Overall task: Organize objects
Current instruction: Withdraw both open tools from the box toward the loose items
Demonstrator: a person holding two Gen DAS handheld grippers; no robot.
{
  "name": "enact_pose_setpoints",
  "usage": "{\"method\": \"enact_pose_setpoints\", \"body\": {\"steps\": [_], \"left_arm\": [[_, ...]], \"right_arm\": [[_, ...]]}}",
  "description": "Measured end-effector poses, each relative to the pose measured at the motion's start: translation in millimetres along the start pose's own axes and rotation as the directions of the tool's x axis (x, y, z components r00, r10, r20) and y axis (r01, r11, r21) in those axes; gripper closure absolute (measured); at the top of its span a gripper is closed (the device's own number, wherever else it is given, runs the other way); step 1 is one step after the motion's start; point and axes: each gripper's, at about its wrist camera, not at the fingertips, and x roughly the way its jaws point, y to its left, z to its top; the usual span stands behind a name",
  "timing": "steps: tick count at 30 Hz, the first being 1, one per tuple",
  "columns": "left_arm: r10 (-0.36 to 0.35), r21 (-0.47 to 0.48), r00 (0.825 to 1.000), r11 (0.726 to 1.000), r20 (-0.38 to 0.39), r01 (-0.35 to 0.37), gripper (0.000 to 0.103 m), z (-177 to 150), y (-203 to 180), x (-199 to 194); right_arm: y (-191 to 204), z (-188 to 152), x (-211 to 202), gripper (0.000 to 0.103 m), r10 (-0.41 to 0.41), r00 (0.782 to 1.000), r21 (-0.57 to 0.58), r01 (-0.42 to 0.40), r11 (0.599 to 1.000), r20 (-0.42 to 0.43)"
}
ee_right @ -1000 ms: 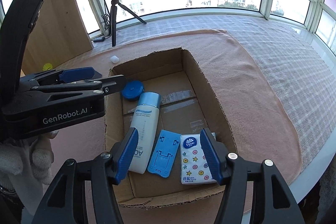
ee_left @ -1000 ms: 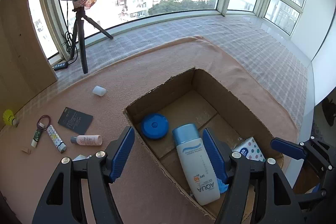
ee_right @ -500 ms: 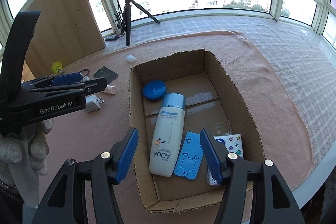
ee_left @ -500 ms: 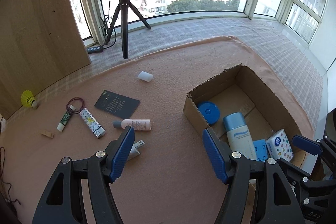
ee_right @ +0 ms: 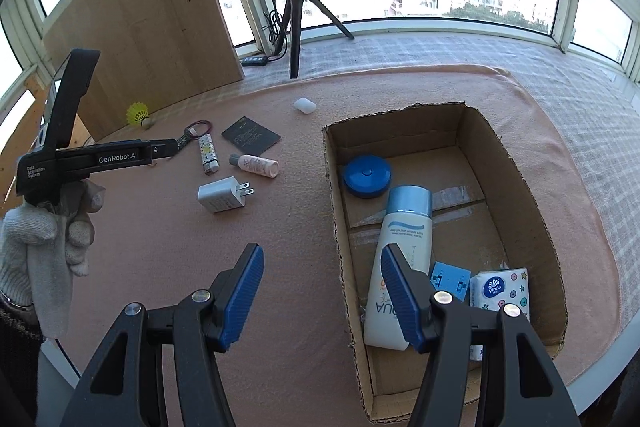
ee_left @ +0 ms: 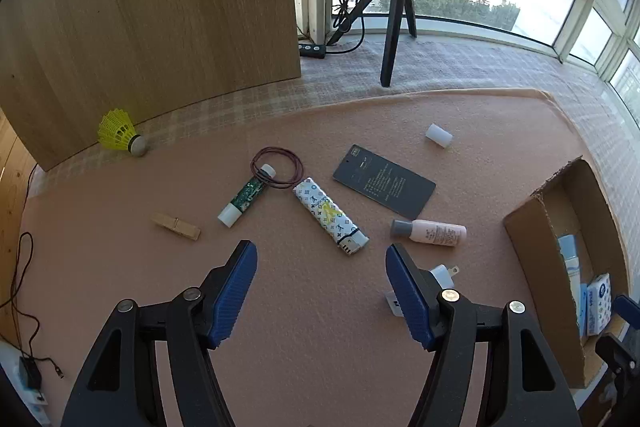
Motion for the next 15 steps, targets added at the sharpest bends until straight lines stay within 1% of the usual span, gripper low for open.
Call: {"method": "enact_pose_setpoints", "body": {"steps": [5,9,11,13,14,15], "left_arm": [[0.026,-0.038,0.999,0.999,-0.024,-0.027,0.033,26,40,19],[0.025,-0.073,0.999,0.997,-0.047,-0.028,0.034,48,63,39],[0.023,-0.084,0.997,0.996,-0.070,-0.029,0.038,58,70,54],[0.012,-0.086,0.995,0.996,-0.100,-0.020,0.042,64,74,69],[0.014,-0.087,0.993,0.996,-0.114,-0.024,0.046,68,76,77],[0.015,-0.084,0.992,0.996,-0.124,-0.026,0.048,70,76,84]], "right_arm": [[20,29,8,0.046,0.035,0.999,-0.021,-0.035,0.999,0.005],[44,66,24,0.046,0.092,0.996,-0.038,-0.092,0.995,-0.007],[60,83,39,0.048,0.128,0.991,-0.054,-0.130,0.990,-0.034],[77,97,59,0.059,0.149,0.986,-0.068,-0.154,0.986,-0.073],[85,103,71,0.060,0.163,0.982,-0.078,-0.171,0.982,-0.099],[94,108,83,0.062,0.176,0.976,-0.087,-0.187,0.978,-0.125]]}}
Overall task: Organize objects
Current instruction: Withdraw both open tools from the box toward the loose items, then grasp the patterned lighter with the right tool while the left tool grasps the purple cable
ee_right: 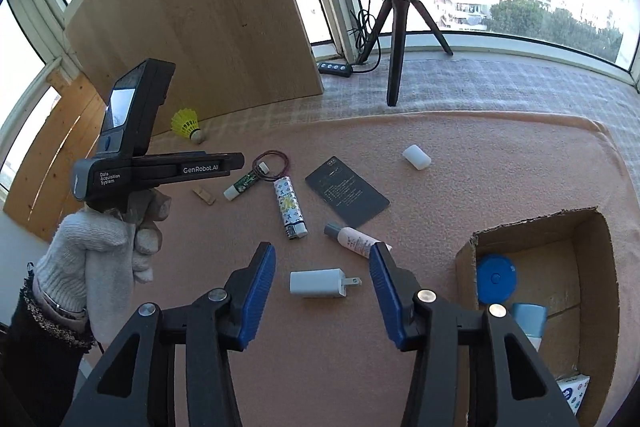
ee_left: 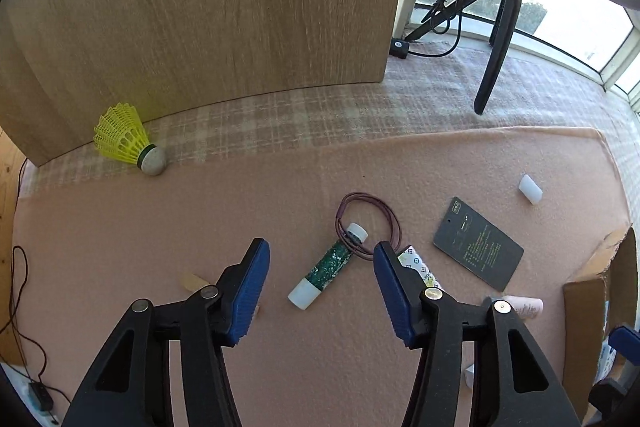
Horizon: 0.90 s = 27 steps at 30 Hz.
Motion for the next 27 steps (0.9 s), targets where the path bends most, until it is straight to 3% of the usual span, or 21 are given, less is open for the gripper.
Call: {"method": "enact_pose_setpoints", "body": {"steps": [11,15,19,22,27], "left_arm": [[-0.032,0.016,0.998,0.999,-0.054,0.033,0.054,18,-3,49],[-0.056,0.001,0.997,0.998,-0.052,0.057,0.065,21,1,51],[-0.110,-0.008,0.992,0.994,-0.056,0.110,0.065,21,1,53],[-0.126,-0.015,0.991,0.992,-0.055,0.125,0.065,22,-2,55],[-0.108,-0.009,0.992,0.994,-0.072,0.107,0.069,20,-7,65]], "right_arm": [[25,35,111,0.066,-0.058,0.983,-0.048,0.051,0.998,-0.171],[24,36,130,0.067,-0.074,0.976,-0.050,0.065,0.997,-0.202],[24,35,142,0.069,-0.083,0.970,-0.059,0.071,0.996,-0.229],[23,34,147,0.077,-0.078,0.966,-0.050,0.067,0.996,-0.246],[24,36,150,0.082,-0.066,0.963,-0.042,0.057,0.997,-0.263]]}}
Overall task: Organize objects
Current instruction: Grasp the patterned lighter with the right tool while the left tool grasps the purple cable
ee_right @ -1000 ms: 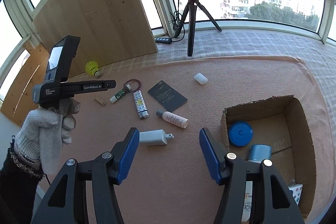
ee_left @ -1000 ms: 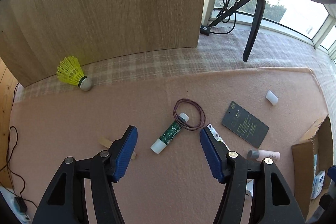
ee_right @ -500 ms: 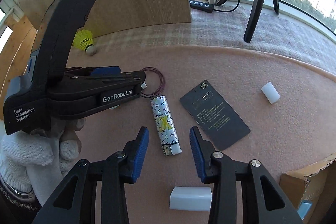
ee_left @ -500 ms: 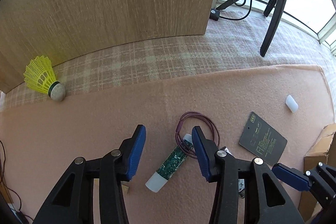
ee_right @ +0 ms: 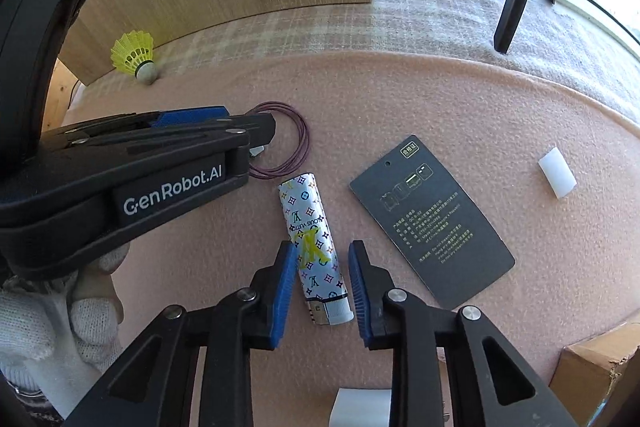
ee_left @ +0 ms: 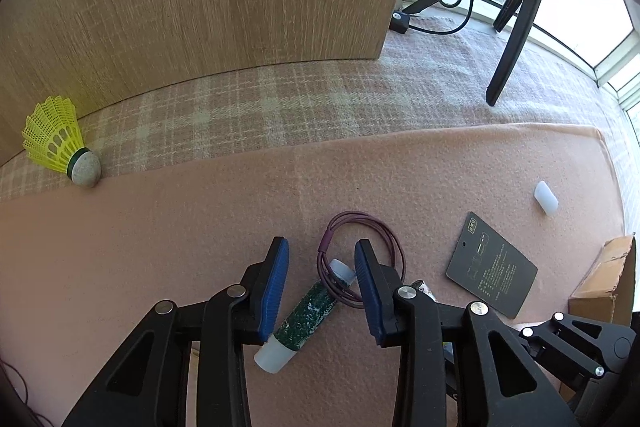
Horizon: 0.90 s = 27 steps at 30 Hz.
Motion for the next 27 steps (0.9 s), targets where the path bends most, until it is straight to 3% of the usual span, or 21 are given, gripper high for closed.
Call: {"method": "enact_pose_setpoints", "body": {"steps": [2,4,14,21,27], "left_arm": [[0.003,-0.027,1.000,1.000,0.005,-0.003,0.081,-3,5,0],[-0.001,-0.041,1.000,0.999,0.002,0.001,0.086,-7,9,-1],[0.009,-0.088,1.000,0.996,0.016,-0.008,0.086,-67,35,-23],[0.044,-0.146,0.998,0.989,0.036,-0.038,0.086,-138,59,-51],[0.048,-0.196,0.996,0.980,0.069,-0.034,0.086,-199,71,-75]], "right_arm": [[2,-1,-2,0.082,-0.007,1.000,-0.007,0.007,1.000,-0.003],[4,-2,-2,0.082,-0.007,1.000,-0.011,0.007,1.000,-0.008],[36,-20,-1,0.083,-0.007,0.999,-0.078,0.003,0.997,-0.048],[62,-47,-2,0.083,-0.027,0.998,-0.135,0.018,0.991,-0.065],[80,-83,-8,0.084,-0.089,0.995,-0.194,0.080,0.978,-0.041]]}}
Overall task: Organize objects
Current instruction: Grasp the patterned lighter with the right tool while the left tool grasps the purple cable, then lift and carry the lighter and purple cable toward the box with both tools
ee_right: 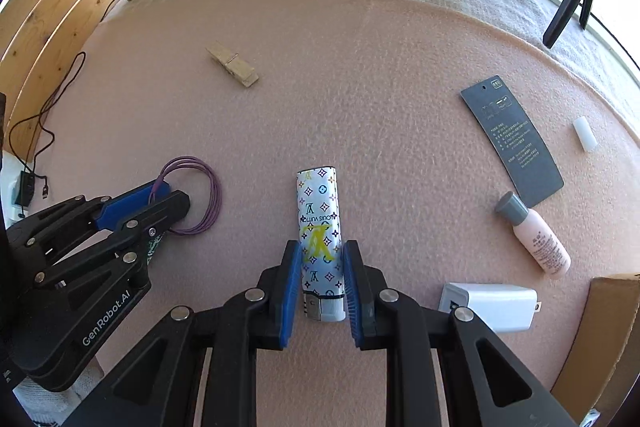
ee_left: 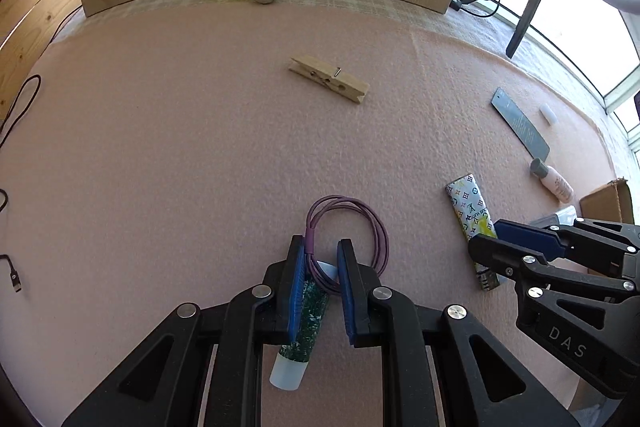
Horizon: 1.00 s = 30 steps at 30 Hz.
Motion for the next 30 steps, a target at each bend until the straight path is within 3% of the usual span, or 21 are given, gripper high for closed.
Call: {"method": "enact_pose_setpoints", "body": {"steps": [5,11,15,21,24,27,30], "left_arm": [[0.014,-0.001,1.000,1.000,0.026,-0.014,0.086,-39,15,-20],[0.012,0.002,0.999,1.000,0.036,-0.012,0.086,-59,19,-29],[0.040,0.049,0.998,0.998,0.042,-0.042,0.086,-66,14,-30],[0.037,0.085,0.999,0.996,0.038,-0.040,0.086,-73,11,-32],[0.020,0.105,0.999,0.994,0.029,-0.023,0.086,-70,11,-31],[-0.034,0.112,0.999,0.993,0.004,0.033,0.076,-66,14,-33],[-0.049,0.120,0.999,0.991,-0.009,0.050,0.075,-63,16,-34]], "right_arm": [[15,-32,-7,0.084,-0.027,1.000,-0.031,0.028,0.999,0.005],[31,-58,-13,0.084,-0.040,0.999,-0.060,0.040,0.997,0.011],[40,-66,-14,0.084,-0.052,0.998,-0.080,0.054,0.995,0.026],[35,-78,-16,0.084,-0.019,0.999,-0.005,0.020,1.000,0.028],[30,-84,-17,0.084,-0.005,1.000,0.031,0.004,0.999,0.028],[24,-91,-20,0.084,0.009,1.000,0.060,-0.010,0.998,0.029],[15,-100,-18,0.084,0.019,0.999,0.082,-0.022,0.996,0.038]]}}
